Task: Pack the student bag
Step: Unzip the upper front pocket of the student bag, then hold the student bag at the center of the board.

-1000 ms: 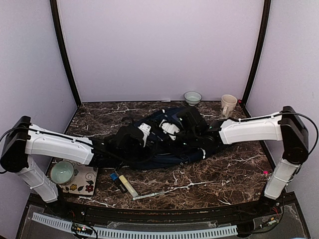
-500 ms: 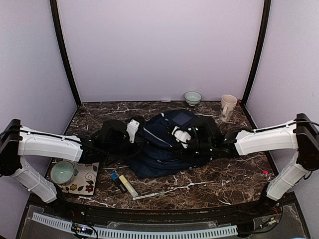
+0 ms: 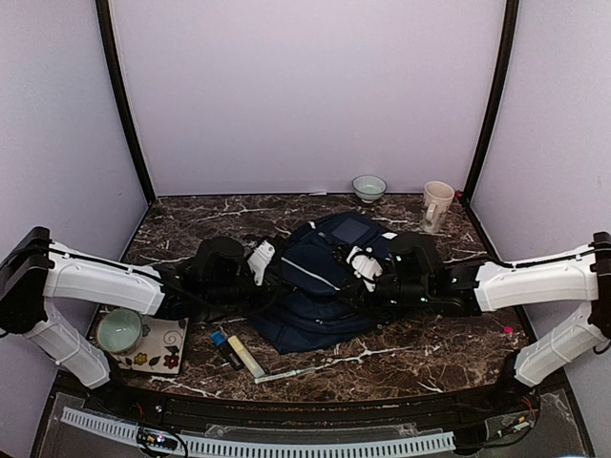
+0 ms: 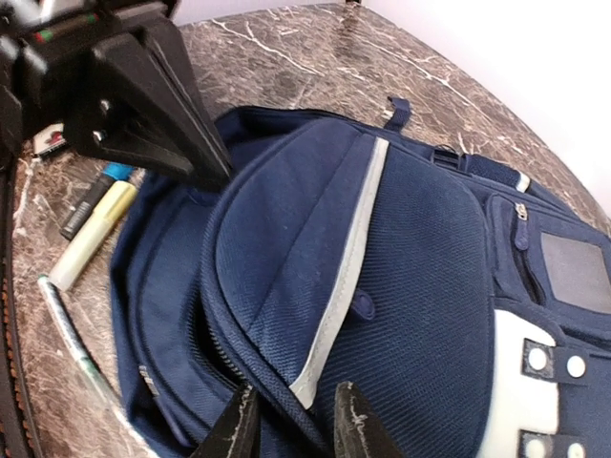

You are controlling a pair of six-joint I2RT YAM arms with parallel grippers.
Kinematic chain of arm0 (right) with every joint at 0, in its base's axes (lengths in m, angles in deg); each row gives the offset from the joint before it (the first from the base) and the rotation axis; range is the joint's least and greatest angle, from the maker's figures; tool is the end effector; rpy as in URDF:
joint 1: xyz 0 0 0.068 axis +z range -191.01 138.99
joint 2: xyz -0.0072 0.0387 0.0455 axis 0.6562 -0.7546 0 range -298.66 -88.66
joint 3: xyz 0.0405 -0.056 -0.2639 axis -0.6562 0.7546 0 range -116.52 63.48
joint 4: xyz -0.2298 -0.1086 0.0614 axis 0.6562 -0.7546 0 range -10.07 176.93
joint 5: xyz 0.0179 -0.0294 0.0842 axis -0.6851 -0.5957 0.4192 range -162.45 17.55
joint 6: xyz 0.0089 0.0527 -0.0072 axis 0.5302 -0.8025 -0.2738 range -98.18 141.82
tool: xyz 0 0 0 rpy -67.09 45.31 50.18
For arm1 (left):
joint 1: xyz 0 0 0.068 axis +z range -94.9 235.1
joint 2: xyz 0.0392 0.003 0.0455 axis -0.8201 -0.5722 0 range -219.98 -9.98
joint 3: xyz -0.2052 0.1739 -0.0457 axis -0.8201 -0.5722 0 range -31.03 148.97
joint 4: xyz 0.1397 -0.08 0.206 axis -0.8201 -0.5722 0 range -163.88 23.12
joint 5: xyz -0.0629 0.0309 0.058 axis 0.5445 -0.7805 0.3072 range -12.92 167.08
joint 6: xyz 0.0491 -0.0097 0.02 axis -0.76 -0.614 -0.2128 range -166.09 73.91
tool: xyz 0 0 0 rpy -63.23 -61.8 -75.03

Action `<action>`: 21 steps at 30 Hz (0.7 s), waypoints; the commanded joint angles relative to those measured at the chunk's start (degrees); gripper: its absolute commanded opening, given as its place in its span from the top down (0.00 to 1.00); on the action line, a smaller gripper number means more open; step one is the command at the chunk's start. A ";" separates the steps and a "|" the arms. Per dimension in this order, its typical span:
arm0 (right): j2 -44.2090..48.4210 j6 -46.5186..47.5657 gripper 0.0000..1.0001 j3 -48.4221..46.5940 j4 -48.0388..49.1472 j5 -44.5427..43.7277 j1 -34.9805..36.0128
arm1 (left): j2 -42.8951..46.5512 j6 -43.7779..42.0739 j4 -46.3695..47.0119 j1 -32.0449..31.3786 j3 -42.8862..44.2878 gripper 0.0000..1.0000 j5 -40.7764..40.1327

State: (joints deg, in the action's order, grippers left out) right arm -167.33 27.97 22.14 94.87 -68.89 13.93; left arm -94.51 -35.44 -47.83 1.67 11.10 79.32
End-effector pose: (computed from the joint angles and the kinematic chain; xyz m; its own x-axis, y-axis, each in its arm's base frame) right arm 0.1676 0.2426 0.2178 -0.1893 -0.4560 -0.8696 -0.8734 0.4829 -0.0631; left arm 0.1877 -0.2553 0.2120 -0.3844 0.2080 -0.8994 0.7660 0.6156 -0.1850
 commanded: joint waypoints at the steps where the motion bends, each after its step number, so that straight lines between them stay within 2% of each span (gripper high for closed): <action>1: 1.24 -2.71 0.70 -0.99 3.91 2.49 3.83 | -2.77 -0.84 4.23 -2.01 0.38 1.00 4.58; 9: -2.06 -2.77 0.59 -3.48 2.95 1.74 7.02 | -6.01 -0.65 4.82 -4.65 3.38 1.00 5.39; 21: -6.59 -3.53 0.53 -7.08 1.43 -1.61 7.03 | -5.50 -1.53 6.90 -4.89 1.75 1.00 6.12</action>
State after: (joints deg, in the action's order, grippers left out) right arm -172.44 25.67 17.77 95.70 -68.89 20.77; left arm -100.87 -35.88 -44.20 -2.99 12.98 85.02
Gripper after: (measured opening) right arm 0.465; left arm 0.009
